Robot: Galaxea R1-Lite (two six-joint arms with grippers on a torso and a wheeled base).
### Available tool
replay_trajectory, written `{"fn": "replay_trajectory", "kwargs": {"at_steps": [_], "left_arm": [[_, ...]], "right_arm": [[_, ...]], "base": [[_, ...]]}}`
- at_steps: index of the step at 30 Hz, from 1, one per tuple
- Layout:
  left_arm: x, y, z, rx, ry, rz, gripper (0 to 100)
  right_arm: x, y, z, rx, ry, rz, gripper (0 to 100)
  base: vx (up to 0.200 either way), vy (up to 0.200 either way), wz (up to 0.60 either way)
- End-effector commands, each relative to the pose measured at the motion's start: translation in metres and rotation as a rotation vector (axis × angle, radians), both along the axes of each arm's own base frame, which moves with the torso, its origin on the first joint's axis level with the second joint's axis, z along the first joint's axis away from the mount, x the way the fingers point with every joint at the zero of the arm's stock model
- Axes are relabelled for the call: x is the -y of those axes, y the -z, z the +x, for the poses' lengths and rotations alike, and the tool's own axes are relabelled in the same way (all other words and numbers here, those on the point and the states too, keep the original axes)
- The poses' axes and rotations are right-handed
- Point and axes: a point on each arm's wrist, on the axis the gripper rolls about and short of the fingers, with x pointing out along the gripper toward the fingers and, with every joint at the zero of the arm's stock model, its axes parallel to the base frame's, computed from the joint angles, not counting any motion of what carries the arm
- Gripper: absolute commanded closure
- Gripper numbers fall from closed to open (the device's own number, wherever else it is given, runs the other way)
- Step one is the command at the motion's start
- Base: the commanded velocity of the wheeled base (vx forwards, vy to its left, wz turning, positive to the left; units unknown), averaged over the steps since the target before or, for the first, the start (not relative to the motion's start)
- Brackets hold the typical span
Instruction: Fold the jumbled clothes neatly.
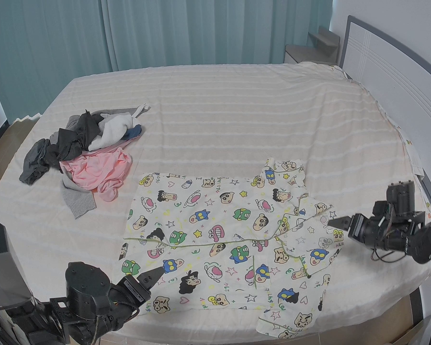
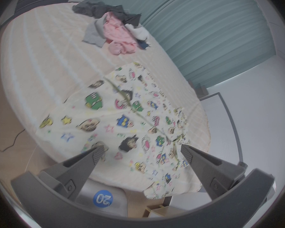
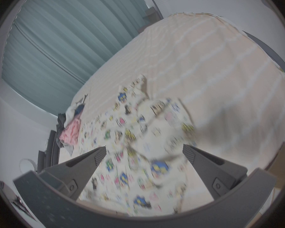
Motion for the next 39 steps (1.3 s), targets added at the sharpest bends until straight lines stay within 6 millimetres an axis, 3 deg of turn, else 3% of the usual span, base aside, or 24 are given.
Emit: {"fn": "replay_trajectory", "kwargs": {"at_steps": [1,10,17,24,29,39], "left_arm": [[-0.001,0.028,-0.004,-0.168,-0.025,0.055,0],[-0.012,0.029,-0.014,-0.282,-0.064,0.085,0],[-0.021,0.034,-0.011,-0.324,-0.124,0.103,0],[-0.028,0.054,-0.006,-0.413,-0.201,0.181,0],[-0.029,0.071,0.005,-0.406,-0.246,0.213,0],[-0.034,0.096,0.016,-0.382,-0.291,0.31,0]], "right_arm": [[0.018,-0.004,-0.059,0.027,-0.011,-0.016,0],[0.022,0.005,-0.068,-0.018,-0.01,-0.009,0],[0.021,0.008,-0.068,-0.033,-0.014,-0.008,0],[0.021,0.013,-0.076,-0.054,-0.036,-0.031,0],[0.021,0.012,-0.076,-0.033,-0.039,-0.036,0],[0.023,0.023,-0.097,-0.053,-0.061,-0.059,0]], "base": [[0.0,0.0,0.0],[0.0,0.0,0.0],[0.0,0.0,0.0],[0.0,0.0,0.0],[0.0,0.0,0.0],[0.0,0.0,0.0]]}}
